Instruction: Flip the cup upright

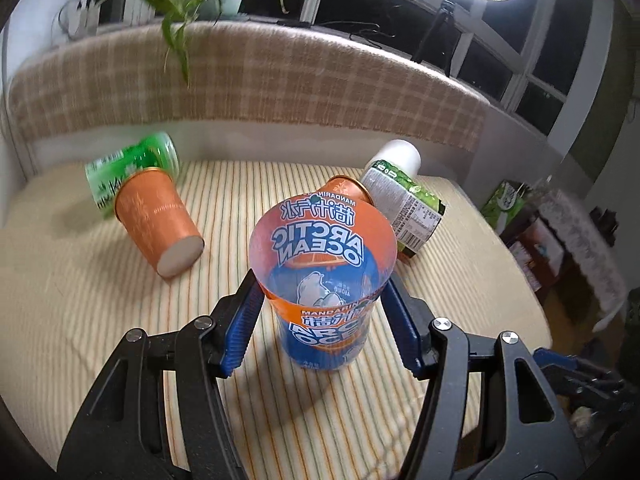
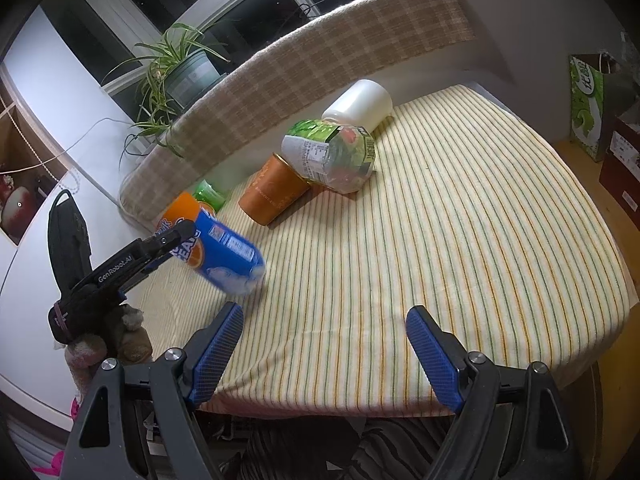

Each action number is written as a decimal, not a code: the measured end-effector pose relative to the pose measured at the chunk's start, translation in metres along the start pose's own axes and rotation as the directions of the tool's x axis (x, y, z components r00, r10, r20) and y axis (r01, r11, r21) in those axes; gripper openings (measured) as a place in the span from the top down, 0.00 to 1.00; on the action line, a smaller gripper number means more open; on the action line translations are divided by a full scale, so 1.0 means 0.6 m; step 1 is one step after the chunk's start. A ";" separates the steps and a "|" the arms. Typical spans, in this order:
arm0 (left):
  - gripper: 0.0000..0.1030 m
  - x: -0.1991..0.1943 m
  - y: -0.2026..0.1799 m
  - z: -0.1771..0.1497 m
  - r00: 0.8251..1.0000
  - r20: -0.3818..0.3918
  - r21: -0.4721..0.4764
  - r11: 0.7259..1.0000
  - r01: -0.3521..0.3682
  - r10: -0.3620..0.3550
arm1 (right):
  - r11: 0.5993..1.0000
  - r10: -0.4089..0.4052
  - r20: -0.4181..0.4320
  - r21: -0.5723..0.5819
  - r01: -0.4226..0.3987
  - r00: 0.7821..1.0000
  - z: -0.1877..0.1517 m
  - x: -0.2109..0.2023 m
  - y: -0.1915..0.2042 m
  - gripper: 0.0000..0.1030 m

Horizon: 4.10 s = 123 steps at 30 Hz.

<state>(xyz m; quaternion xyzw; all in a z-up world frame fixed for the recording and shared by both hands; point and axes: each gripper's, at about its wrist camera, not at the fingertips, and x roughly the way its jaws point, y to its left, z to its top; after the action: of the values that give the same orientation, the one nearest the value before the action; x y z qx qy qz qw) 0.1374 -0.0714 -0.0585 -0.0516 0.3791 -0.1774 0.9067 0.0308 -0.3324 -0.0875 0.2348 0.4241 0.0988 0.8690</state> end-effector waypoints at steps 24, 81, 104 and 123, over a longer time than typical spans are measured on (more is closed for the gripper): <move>0.39 0.003 -0.048 -0.018 1.000 -0.004 0.100 0.995 -0.004 0.004 | 1.000 -0.008 0.011 0.007 0.007 1.000 0.000 -0.010 -0.010 0.17; 0.17 -0.140 0.003 -0.055 0.979 0.167 0.036 0.992 -0.122 0.114 | 0.959 -0.091 0.169 -0.252 0.132 0.981 0.028 -0.014 0.100 0.13; 0.00 -0.219 0.001 -0.056 0.899 0.357 -0.001 0.963 -0.270 0.252 | 0.925 -0.116 0.349 -0.304 0.229 0.930 0.032 -0.021 0.143 0.00; 0.00 -0.225 0.001 -0.058 0.893 0.369 -0.013 0.962 -0.272 0.257 | 0.928 -0.129 0.344 -0.290 0.236 0.930 0.033 -0.011 0.136 0.00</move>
<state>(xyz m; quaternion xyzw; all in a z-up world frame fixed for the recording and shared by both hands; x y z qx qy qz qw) 0.0254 -0.0204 0.0071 -0.0143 0.2030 -0.0470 0.9779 0.0447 -0.2700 -0.0323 0.0596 0.2763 0.0459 0.9581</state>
